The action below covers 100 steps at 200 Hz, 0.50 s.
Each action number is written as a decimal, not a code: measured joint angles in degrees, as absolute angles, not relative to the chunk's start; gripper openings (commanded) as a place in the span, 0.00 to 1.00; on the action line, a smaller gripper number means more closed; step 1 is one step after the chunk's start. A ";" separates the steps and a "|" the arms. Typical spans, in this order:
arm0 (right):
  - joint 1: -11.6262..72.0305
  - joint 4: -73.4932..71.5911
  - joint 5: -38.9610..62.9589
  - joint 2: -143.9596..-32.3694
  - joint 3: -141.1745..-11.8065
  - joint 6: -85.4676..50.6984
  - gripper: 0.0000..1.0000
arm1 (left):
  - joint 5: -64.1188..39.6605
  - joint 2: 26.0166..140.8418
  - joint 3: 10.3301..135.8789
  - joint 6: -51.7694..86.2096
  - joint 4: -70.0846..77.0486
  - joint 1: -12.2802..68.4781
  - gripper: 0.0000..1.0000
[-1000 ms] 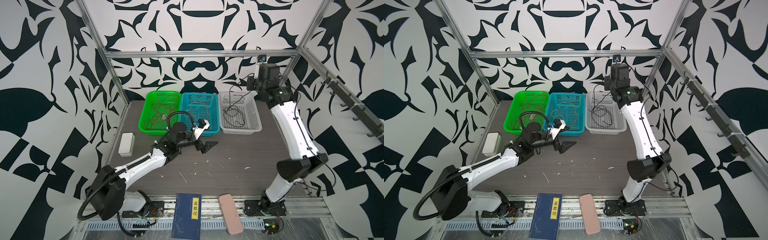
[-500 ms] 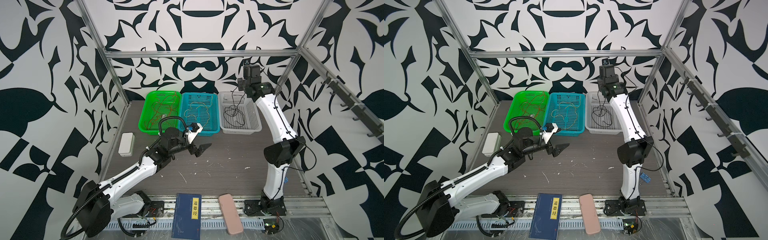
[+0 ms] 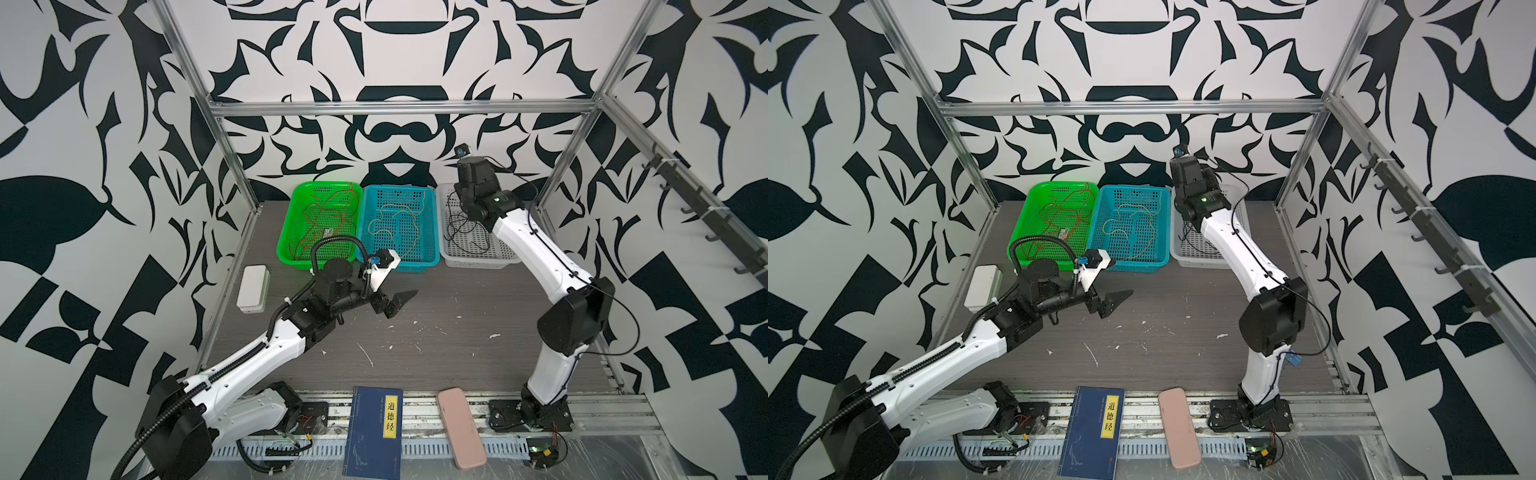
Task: Untangle and sort cables by color
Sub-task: Place the cable in the container.
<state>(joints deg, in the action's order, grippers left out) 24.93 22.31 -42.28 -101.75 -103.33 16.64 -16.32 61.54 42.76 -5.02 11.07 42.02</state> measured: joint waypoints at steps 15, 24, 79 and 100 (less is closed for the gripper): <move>25.76 19.90 -43.38 -98.00 -97.56 16.64 0.00 | -16.27 61.49 42.65 -5.06 10.81 42.02 0.99; 26.15 18.15 -43.86 -95.94 -94.30 16.60 0.00 | -16.29 61.52 42.65 -5.17 10.79 42.02 0.99; 21.32 12.45 -43.64 -92.09 -82.61 12.10 0.00 | -16.53 61.78 42.65 -5.13 10.79 42.02 0.99; 17.96 11.46 -41.89 -93.56 -80.01 9.39 0.00 | -16.56 61.80 42.65 -4.93 10.79 42.02 0.99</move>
<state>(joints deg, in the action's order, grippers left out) 17.96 11.46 -41.89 -93.56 -80.01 9.39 -16.56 61.80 42.65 -4.93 10.79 42.02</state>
